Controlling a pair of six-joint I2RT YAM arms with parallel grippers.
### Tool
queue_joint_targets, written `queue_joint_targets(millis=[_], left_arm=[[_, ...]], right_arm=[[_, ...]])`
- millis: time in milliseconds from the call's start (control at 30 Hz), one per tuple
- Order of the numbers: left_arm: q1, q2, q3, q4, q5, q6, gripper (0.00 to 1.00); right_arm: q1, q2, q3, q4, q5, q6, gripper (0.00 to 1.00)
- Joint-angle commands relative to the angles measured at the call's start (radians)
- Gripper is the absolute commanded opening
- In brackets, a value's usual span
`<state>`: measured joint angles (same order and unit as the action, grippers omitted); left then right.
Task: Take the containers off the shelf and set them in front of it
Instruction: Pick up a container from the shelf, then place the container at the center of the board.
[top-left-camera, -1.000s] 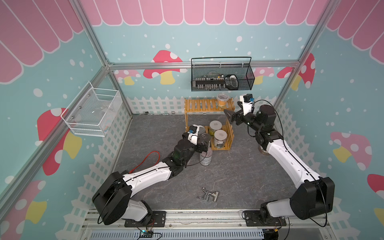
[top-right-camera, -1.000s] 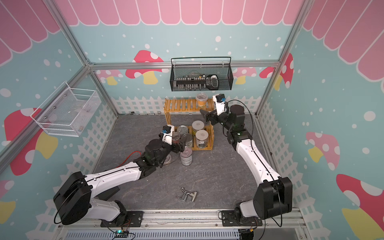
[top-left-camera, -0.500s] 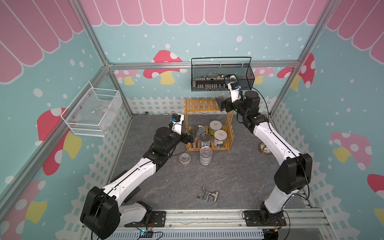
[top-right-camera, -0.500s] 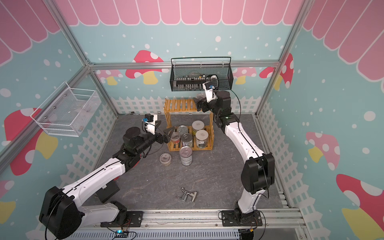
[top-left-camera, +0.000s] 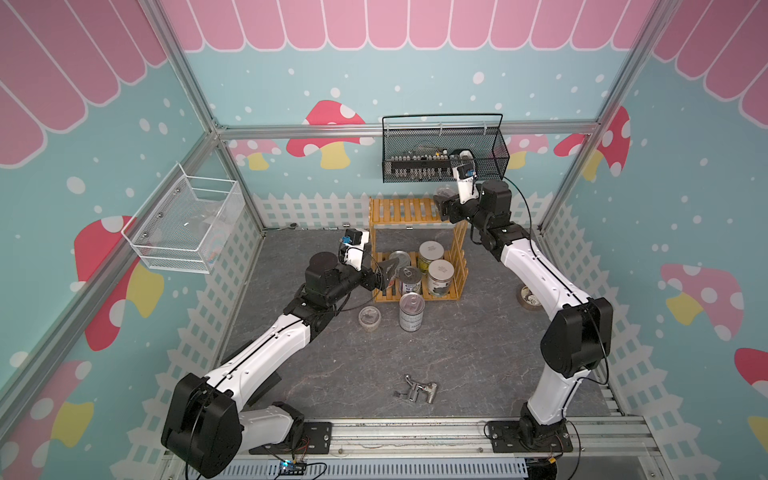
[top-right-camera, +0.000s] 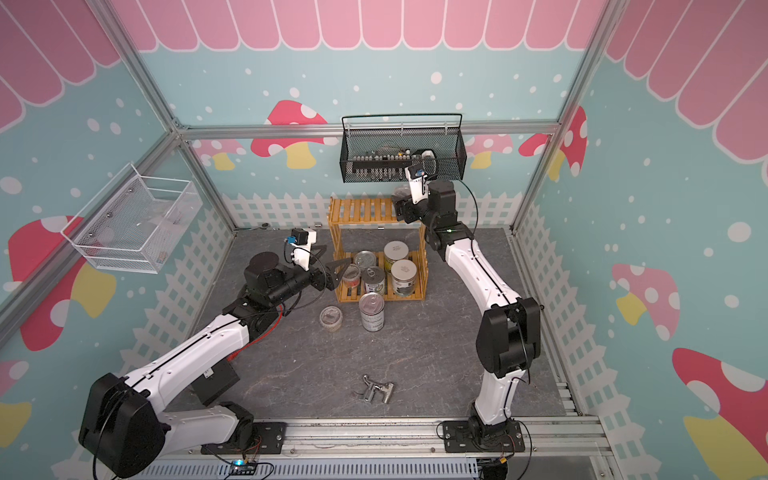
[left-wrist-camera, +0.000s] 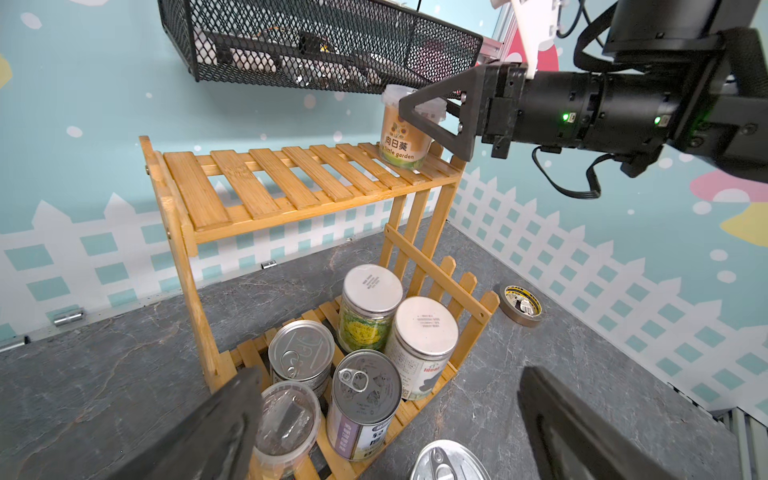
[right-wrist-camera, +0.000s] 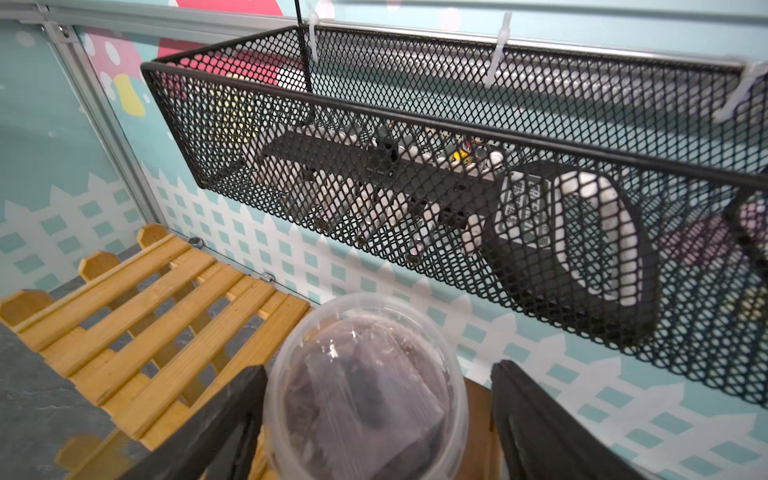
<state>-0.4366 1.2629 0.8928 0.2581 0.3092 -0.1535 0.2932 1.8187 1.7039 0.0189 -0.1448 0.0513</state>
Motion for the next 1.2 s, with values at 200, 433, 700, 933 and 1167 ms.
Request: queue_joint_targets(millis=[200, 433, 700, 933, 1167], left_arm=[[0.011, 0.022, 0.032, -0.016, 0.053, -0.006, 0.99], [0.01, 0.03, 0.035, -0.016, 0.056, -0.007, 0.99], [0.014, 0.032, 0.037, -0.016, 0.058, -0.005, 0.99], [0.014, 0.037, 0.038, -0.016, 0.077, -0.007, 0.99], [0.051, 0.038, 0.036, -0.017, 0.103, -0.011, 0.99]], right_arm=[[0.003, 0.01, 0.042, -0.033, 0.001, -0.016, 0.78], [0.003, -0.049, -0.002, -0.005, -0.05, -0.033, 0.74], [0.01, -0.17, -0.127, 0.031, -0.143, -0.051, 0.72], [0.073, -0.376, -0.382, 0.059, -0.208, -0.084, 0.72], [0.146, -0.618, -0.693, 0.076, -0.177, -0.068, 0.73]])
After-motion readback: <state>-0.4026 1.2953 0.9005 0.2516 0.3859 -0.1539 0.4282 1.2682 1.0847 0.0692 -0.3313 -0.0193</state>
